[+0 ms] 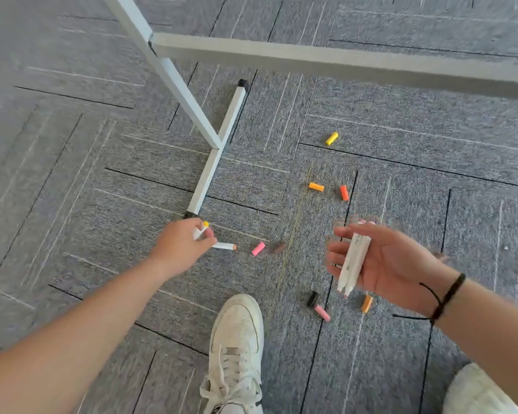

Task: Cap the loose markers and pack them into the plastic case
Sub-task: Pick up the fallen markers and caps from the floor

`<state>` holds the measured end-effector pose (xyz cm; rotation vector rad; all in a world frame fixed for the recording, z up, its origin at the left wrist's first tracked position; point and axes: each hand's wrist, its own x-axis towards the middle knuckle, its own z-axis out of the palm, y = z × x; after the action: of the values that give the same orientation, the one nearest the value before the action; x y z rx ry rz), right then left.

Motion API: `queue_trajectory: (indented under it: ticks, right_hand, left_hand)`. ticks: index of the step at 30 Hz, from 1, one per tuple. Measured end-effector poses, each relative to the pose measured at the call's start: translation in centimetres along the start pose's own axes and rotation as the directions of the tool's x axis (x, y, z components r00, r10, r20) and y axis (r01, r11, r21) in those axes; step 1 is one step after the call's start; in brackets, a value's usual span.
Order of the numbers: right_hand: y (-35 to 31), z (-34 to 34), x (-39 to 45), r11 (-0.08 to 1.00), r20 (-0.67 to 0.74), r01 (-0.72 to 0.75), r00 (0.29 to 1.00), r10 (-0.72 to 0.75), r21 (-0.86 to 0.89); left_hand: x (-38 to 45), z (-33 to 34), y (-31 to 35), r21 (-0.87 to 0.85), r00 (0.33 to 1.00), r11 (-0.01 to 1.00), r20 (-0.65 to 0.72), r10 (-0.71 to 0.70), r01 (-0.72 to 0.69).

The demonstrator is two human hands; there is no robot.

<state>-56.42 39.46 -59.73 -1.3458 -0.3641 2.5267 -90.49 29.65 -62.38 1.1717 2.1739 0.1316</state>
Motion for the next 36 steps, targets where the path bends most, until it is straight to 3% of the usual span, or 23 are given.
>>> queue_trajectory:
  ticks: [2,5,9,12,14,15,17,19,21,27,30,33,36]
  right_hand:
    - [0.4,-0.5,-0.2,1.0,-0.035,-0.023,0.999,0.022,-0.018]
    - [0.5,-1.4,-0.1,0.999,-0.069,-0.043,0.997,0.043,0.005]
    - [0.2,-2.5,-0.3,0.999,-0.076,-0.042,0.996,0.043,0.019]
    - [0.0,-3.0,-0.9,0.999,-0.084,-0.033,0.996,0.035,0.019]
    - [-0.4,-3.5,-1.4,0.999,-0.092,-0.025,0.995,0.028,0.035]
    - [-0.6,-3.8,-1.7,0.999,-0.092,-0.021,0.995,0.025,0.047]
    - [-1.1,-4.7,-2.5,0.998,-0.09,-0.012,0.996,0.018,0.059]
    - [-1.7,-5.9,-3.5,0.997,-0.103,0.002,0.995,0.005,0.072]
    - [-2.4,-7.5,-4.6,0.996,-0.115,0.029,0.993,-0.019,0.087]
    - [-4.1,-15.1,-8.3,0.98,-0.266,0.141,0.959,-0.1,0.138]
    - [-4.5,-21.0,-9.9,0.971,-0.485,0.18,0.871,-0.084,0.155]
    - [-4.4,-26.1,-10.7,0.98,-0.724,0.191,0.685,-0.086,0.064]
    - [-4.5,-29.6,-10.2,0.986,-0.854,0.164,0.512,-0.093,-0.009]
  left_hand:
    - [0.6,0.6,0.4,0.212,0.997,0.975,0.047,0.064,-0.072]
    - [1.7,2.7,1.3,0.499,0.976,0.843,0.181,0.124,-0.199]
    - [3.1,3.9,2.3,0.543,0.953,0.806,0.293,0.083,-0.237]
    - [3.7,3.6,3.7,0.284,0.952,0.943,0.296,0.083,-0.17]
    - [3.0,3.4,6.5,-0.133,0.935,0.991,0.348,0.075,-0.03]
    - [2.4,3.3,8.3,-0.378,0.897,0.92,0.435,0.074,0.107]
    - [0.9,3.4,12.2,-0.68,0.798,0.628,0.583,0.151,0.378]
    - [-0.7,3.6,15.9,-0.759,0.737,0.393,0.63,0.244,0.519]
    - [-1.9,4.2,18.9,-0.763,0.711,0.283,0.645,0.279,0.582]
    - [-3.1,6.8,23.9,-0.724,0.64,0.234,0.686,0.346,0.649]
    - [-3.4,8.8,25.9,-0.714,0.625,0.236,0.694,0.356,0.659]
    - [-3.9,10.3,27.4,-0.711,0.629,0.262,0.701,0.335,0.653]
    - [-4.1,11.4,28.7,-0.716,0.647,0.339,0.697,0.308,0.61]
